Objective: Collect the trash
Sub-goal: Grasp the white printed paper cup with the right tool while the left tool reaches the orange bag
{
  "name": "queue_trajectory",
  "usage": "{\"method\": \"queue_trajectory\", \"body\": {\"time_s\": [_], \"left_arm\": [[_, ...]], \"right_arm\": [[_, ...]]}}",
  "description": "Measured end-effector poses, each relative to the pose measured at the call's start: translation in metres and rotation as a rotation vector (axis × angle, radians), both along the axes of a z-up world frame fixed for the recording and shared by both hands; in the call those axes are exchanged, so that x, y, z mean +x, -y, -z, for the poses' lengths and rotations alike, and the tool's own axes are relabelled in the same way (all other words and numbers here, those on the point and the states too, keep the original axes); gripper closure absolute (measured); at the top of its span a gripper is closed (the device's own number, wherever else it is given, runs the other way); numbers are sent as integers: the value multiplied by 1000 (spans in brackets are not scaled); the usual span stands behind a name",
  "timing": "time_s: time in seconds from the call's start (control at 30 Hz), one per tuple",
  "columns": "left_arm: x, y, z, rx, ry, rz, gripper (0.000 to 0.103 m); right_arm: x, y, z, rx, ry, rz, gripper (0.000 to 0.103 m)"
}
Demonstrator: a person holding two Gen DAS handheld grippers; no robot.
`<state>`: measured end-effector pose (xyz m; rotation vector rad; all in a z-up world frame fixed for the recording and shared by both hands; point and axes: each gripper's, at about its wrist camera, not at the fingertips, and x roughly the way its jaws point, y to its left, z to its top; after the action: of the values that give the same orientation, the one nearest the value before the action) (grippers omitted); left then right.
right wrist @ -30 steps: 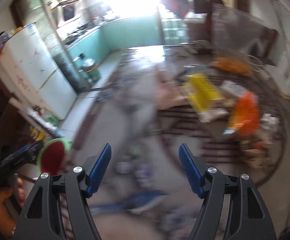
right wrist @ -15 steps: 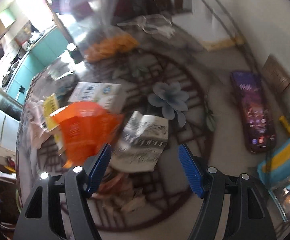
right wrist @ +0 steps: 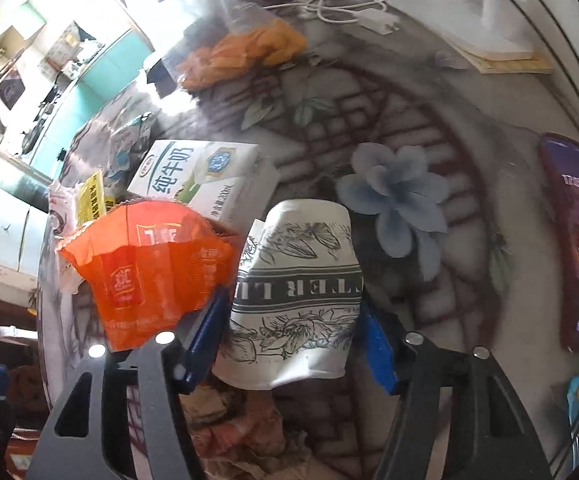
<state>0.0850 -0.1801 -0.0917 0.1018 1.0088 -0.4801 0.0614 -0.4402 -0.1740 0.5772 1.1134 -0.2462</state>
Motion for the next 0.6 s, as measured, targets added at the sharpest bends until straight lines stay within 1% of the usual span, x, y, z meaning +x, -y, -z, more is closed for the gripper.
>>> {"method": "queue_trajectory", "body": {"time_s": [0.1,0.23,0.4,0.47,0.53,0.57,0.6], "left_arm": [[11,24,10,-2,-26,35,17],[24,56,27,6,-51,82,17],[40,88,52,17,-86,120,17],[44,96,60,25,-103,132,17],[47,103,67,15,-129,146,21],[47,104,69,3,-144,153,30],[48,105,70,-21,-158,161,43]], "right_arm": [[-4,5,-4,25,27,-9,47],[-25,16,-26,31,105,13,47],[-41,25,-49,-12,153,37,46],[-42,26,-53,-14,159,42,46],[-41,26,-54,-14,160,47,46],[-41,26,-54,-14,160,49,45],[-41,24,-55,-13,160,49,45]]}}
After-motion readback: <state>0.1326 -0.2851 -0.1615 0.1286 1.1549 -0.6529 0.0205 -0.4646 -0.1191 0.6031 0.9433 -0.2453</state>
